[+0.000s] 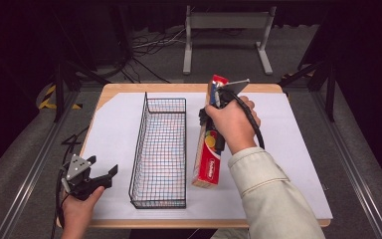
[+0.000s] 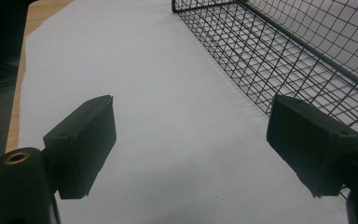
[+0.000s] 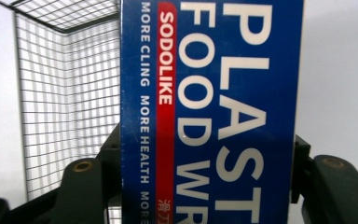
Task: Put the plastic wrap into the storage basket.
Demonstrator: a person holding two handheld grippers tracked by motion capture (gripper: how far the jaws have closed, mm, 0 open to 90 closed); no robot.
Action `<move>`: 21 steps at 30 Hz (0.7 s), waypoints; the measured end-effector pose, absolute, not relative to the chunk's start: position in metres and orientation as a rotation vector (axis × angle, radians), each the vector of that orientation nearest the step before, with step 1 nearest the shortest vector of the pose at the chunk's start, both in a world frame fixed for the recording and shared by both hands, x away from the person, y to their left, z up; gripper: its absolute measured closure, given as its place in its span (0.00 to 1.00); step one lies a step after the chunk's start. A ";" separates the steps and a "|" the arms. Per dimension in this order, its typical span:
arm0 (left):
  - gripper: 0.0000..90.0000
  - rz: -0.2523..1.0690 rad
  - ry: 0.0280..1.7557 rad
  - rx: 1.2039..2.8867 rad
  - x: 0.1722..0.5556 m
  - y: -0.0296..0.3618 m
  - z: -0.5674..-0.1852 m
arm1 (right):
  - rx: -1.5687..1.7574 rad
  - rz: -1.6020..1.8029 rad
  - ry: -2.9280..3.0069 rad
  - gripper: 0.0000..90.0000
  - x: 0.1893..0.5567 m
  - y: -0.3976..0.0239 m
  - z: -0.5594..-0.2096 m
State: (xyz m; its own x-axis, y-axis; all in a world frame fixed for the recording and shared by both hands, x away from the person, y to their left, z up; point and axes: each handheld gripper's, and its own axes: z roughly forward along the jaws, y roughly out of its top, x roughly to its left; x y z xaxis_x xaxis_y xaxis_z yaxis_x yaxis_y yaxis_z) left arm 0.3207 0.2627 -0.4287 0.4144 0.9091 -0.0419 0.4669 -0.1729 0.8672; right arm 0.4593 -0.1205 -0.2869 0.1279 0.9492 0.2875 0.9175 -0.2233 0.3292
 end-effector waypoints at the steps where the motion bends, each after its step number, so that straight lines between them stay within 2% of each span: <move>1: 0.18 0.639 1.187 1.798 0.321 0.262 -0.429 | 2.299 0.690 1.916 0.44 0.459 -0.116 -0.286; 21: 0.18 0.644 1.182 1.801 0.321 0.262 -0.429 | 2.265 0.772 1.926 0.44 0.461 -0.070 -0.282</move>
